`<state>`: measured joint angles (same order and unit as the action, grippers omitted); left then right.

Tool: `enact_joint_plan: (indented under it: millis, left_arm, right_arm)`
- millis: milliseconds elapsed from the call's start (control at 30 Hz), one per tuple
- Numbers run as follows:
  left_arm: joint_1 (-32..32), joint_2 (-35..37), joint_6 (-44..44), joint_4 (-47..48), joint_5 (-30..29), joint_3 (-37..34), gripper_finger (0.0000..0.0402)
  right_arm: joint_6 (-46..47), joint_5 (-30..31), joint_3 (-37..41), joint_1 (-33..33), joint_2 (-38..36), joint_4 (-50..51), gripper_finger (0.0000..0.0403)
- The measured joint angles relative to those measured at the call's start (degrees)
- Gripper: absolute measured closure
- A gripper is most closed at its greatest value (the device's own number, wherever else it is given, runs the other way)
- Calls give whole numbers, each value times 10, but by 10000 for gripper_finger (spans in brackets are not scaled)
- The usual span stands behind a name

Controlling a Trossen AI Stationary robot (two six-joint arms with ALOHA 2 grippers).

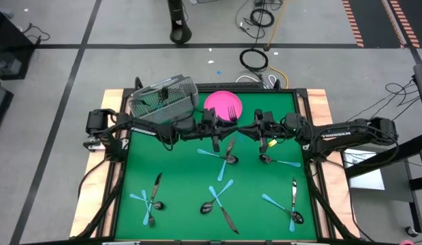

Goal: Sort silverware
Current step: Put the blue fork into the gray silverware holder

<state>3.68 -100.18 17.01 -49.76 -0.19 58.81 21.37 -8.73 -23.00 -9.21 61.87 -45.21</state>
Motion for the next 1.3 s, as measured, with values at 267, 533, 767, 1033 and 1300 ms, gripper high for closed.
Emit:
enact_joint_plan:
  millis: [267, 533, 767, 1033, 1300]
  left_arm:
    - [0, -7, -13, 11, 15, 13, 297]
    - [0, -9, -12, 11, 16, 13, 308]
    - [0, -9, -13, 11, 14, 13, 392]
    - [0, -9, -13, 11, 14, 13, 398]
    - [3, -9, -14, 9, 17, 13, 400]
  right_arm:
    - [0, 0, 0, 0, 0, 0, 403]
    - [0, 0, 0, 0, 0, 0, 403]
    - [0, -2, 0, 0, 0, 0, 403]
    - [3, -2, 0, 0, 0, 0, 401]
    - [-8, -1, 0, -3, -12, -15, 339]
